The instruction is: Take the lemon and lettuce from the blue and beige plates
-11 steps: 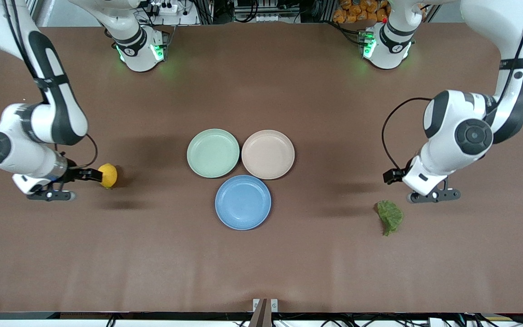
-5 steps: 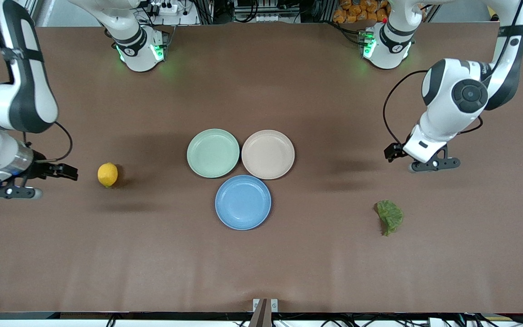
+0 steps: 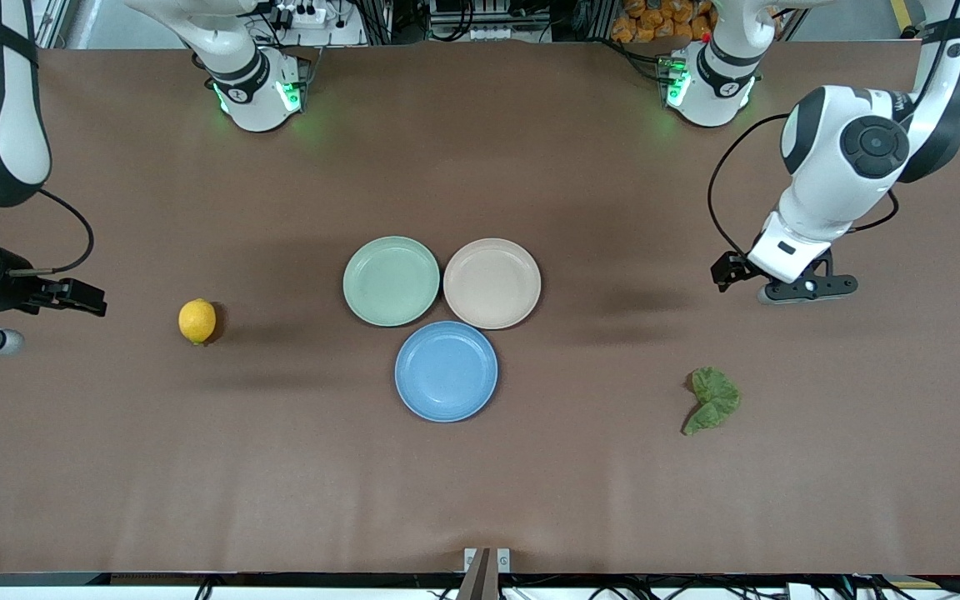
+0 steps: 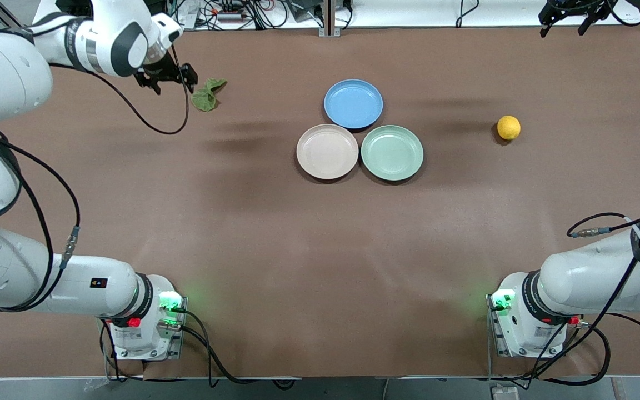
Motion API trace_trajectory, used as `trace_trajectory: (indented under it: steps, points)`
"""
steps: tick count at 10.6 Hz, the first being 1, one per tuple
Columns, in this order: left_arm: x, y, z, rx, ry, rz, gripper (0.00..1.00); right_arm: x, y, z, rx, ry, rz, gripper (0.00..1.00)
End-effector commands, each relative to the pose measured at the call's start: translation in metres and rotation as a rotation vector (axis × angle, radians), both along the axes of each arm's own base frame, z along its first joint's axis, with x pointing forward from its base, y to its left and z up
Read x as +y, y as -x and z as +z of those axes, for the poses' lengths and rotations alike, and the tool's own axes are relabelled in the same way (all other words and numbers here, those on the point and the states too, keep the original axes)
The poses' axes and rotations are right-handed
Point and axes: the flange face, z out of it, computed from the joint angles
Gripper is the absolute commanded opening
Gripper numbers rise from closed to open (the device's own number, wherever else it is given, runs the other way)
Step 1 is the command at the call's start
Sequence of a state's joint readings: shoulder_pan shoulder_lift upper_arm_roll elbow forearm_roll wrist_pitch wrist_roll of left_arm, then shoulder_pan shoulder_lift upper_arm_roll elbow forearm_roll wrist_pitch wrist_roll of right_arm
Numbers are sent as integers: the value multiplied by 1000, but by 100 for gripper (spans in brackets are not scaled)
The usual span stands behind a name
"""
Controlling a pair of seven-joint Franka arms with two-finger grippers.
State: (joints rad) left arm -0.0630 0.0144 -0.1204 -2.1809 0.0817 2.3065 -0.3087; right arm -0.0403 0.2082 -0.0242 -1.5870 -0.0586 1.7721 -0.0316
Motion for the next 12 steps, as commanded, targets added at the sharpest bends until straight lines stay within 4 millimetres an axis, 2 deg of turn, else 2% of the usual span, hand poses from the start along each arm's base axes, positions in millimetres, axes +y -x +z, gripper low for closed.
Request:
trace_trajectory:
  steps: [1, 3, 6, 7, 9, 10, 12]
  points:
    - [-1, -7, 37, -64, 14, -37, 100, 6, 9, 39, 1, -12, 4, 100]
    - [-2, -9, 57, -81, 12, -43, 100, 10, 16, 67, 3, -14, -8, 100]
    - [-9, -16, 96, -48, 6, -46, 100, 24, 28, 94, -36, -16, -30, 100]
    - [-16, -17, 114, -49, 36, -41, 100, 28, 32, 102, -44, -16, -24, 100]
    - [-18, -20, 152, -19, 38, -36, 100, 29, 37, 119, -48, -17, -23, 100]
    - [-17, -19, 167, -7, 35, -41, 100, 29, 38, 126, -47, -17, -23, 100]
    - [-18, -19, 188, -6, 27, -56, 100, 31, 41, 126, -33, -19, -26, 100]
